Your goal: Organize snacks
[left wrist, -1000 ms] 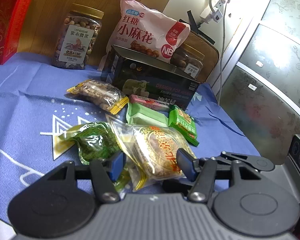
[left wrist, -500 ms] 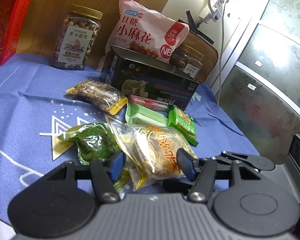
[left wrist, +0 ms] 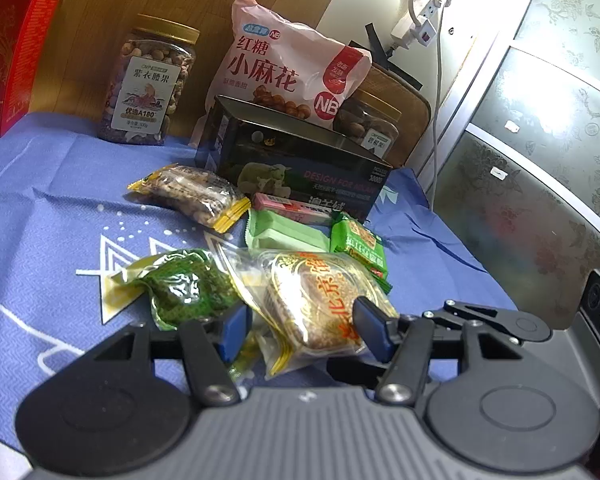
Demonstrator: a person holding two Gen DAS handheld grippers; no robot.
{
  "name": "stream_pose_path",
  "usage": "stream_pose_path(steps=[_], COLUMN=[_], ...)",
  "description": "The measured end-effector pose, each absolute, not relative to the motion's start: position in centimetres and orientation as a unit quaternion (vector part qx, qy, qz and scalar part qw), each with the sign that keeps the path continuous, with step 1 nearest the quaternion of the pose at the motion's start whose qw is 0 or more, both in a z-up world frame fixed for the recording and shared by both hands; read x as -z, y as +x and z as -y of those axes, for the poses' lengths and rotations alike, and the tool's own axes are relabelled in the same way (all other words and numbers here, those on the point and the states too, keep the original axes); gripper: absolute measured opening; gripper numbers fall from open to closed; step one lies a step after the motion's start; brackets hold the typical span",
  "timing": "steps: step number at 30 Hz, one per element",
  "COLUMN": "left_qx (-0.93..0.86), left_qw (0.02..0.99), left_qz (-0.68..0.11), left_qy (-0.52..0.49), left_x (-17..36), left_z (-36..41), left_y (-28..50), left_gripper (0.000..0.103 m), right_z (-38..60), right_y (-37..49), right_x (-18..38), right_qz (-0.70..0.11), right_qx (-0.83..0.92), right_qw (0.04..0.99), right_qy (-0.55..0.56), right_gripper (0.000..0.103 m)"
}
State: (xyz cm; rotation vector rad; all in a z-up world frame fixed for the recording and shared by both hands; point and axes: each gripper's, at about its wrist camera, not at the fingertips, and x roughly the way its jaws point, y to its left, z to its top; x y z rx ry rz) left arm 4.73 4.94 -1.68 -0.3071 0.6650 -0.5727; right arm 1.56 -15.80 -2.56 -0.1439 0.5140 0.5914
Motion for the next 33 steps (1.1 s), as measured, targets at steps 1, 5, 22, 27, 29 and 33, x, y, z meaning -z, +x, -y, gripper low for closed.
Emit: stream_pose_path(steps=[1,5,22,27,29,33], left_qx=[0.276,0.276,0.279,0.274,0.276,0.29], left_qw=[0.894,0.893,0.893,0.895,0.896,0.895], left_qz=[-0.321,-0.321,-0.319,-0.32,-0.315,-0.306], left_qy=[-0.148,-0.149,-0.15,-0.15,-0.147,-0.145], left_x=[1.7,1.7,1.6,0.6,-0.4,-3.0], left_z=[-4.9,-5.0,-4.9,-4.7,-4.6,-3.9], left_y=[4.7,4.7,4.7,4.9,5.4,7.9], left_gripper=[0.056,0.056,0.056,0.056,0.056,0.056], right_z=[15.8,15.8,15.7,16.0,16.1,16.5], right_y=[1.5,1.5,1.4,1.2,1.5,2.9], right_x=[2.6,2.6,2.6,2.3,1.7,-0.3], right_qz=[-0.25,-0.251,-0.245,-0.237,-0.231,-0.204], right_qx=[-0.287,-0.287,-0.285,-0.284,-0.283,-0.27], right_qw=[0.922,0.922,0.924,0.928,0.93,0.94], right_qy=[-0.07,-0.07,-0.07,-0.054,-0.047,-0.047], right_gripper=[0.047,0.047,0.047,0.047,0.047,0.047])
